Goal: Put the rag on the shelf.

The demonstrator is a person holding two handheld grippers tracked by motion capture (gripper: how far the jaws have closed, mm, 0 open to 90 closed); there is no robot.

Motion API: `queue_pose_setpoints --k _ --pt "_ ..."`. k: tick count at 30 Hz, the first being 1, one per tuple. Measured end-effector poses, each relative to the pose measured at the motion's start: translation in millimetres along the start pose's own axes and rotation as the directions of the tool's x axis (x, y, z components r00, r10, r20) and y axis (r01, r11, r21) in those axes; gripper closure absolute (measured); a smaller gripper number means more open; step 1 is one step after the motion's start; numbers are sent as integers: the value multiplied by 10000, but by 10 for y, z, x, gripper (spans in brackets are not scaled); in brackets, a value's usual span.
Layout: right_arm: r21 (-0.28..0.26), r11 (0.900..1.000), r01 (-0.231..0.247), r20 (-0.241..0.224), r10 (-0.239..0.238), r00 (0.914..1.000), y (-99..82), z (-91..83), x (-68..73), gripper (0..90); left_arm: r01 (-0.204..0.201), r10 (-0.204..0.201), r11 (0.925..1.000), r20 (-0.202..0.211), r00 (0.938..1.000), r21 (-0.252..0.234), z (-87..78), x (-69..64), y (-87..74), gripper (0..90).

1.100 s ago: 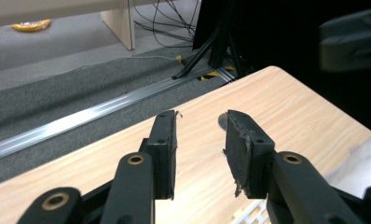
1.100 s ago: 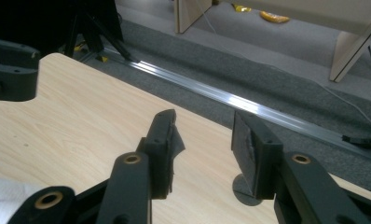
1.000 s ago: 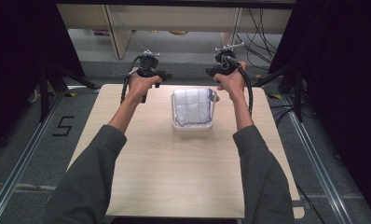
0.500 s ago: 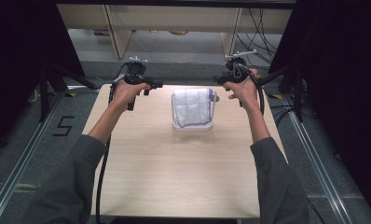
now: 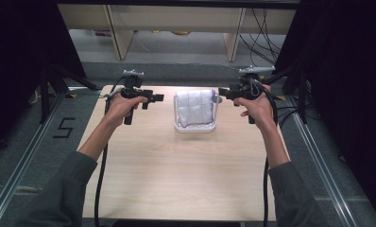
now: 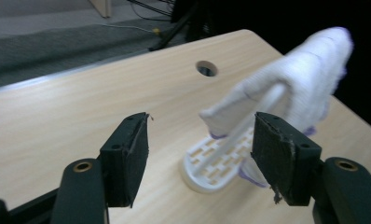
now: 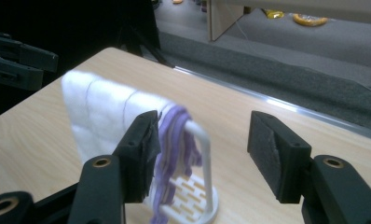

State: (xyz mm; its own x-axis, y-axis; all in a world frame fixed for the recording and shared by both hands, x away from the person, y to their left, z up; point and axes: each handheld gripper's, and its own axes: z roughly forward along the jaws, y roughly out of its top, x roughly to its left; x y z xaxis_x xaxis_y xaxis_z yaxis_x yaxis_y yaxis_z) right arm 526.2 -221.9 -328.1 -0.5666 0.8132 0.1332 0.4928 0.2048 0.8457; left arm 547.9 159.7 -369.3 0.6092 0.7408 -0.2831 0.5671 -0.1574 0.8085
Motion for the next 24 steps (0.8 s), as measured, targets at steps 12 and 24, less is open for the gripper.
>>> queue_pose_setpoints --k 12,24 --pt "-40 9999 153 -137 -154 9998 -306 -124 149 430 -749 750 9972 83 9971 -76 -119 -222 -228 330" --pt "-576 9983 26 -692 -66 9976 -609 -168 282 386 -1159 1173 9930 663 9909 -246 -253 -488 -446 284"
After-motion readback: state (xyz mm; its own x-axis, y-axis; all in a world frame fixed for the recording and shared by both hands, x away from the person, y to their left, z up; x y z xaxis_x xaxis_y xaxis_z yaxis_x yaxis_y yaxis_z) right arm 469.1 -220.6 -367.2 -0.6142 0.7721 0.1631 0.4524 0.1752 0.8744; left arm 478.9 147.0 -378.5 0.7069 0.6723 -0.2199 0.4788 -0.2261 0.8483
